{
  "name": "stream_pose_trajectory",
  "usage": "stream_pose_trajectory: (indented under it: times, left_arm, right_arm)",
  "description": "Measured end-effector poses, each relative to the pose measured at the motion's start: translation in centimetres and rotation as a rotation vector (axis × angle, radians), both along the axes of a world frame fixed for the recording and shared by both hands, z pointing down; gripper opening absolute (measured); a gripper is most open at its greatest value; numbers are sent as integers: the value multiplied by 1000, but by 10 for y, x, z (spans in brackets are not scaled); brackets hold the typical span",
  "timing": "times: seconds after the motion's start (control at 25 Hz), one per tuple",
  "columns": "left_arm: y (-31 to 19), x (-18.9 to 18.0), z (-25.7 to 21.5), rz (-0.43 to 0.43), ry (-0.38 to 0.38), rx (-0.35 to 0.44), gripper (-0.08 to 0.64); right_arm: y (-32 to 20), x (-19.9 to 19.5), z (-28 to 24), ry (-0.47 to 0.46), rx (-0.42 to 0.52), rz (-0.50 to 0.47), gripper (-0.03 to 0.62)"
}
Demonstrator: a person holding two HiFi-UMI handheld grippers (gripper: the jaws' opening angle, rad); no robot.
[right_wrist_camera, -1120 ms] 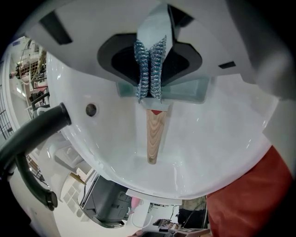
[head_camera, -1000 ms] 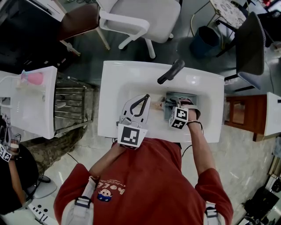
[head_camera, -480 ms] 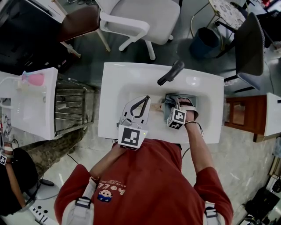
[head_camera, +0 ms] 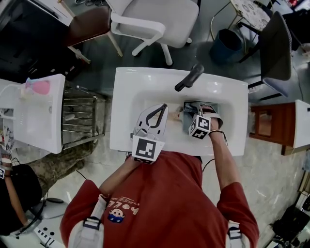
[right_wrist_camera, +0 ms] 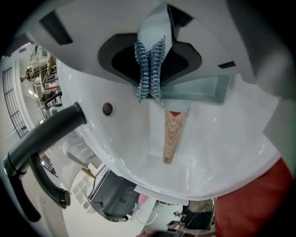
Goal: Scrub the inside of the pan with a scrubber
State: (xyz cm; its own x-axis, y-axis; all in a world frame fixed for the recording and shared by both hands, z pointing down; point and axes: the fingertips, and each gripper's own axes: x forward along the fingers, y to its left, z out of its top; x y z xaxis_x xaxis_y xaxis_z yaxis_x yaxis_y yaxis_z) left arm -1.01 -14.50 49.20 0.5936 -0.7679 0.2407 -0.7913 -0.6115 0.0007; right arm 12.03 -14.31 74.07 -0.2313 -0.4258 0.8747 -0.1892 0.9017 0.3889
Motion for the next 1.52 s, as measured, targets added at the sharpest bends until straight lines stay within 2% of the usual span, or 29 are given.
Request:
stream_pose_trajectory:
  times: [0.12, 0.2, 0.36, 0.48, 0.76, 1.04, 1.16, 1.52]
  left_arm:
    - [-1, 0, -1, 11, -10, 32, 14]
    - [-1, 1, -1, 11, -15, 29, 14]
    - [0, 6, 0, 22, -16, 32, 14]
    - [0, 8, -1, 37, -20, 43, 14]
    - [2, 8, 5, 35, -21, 17, 14]
    - [2, 7, 9, 36, -31, 11, 14]
    - [2, 7, 7, 27, -11, 1, 14]
    - [1, 5, 12, 45, -66, 37, 14]
  right_arm:
    - [14, -2, -14, -60, -65, -44, 150]
    - [29, 3, -21, -65, -118, -74, 150]
    - [59, 17, -26, -27, -236, -101, 152]
    - [75, 28, -24, 7, -277, -112, 152]
    - [100, 36, -12, 20, -390, -113, 152]
    - [102, 38, -8, 6, -461, -85, 150]
    - [102, 39, -6, 2, -490, -71, 150]
    - [101, 37, -3, -26, -491, -53, 149]
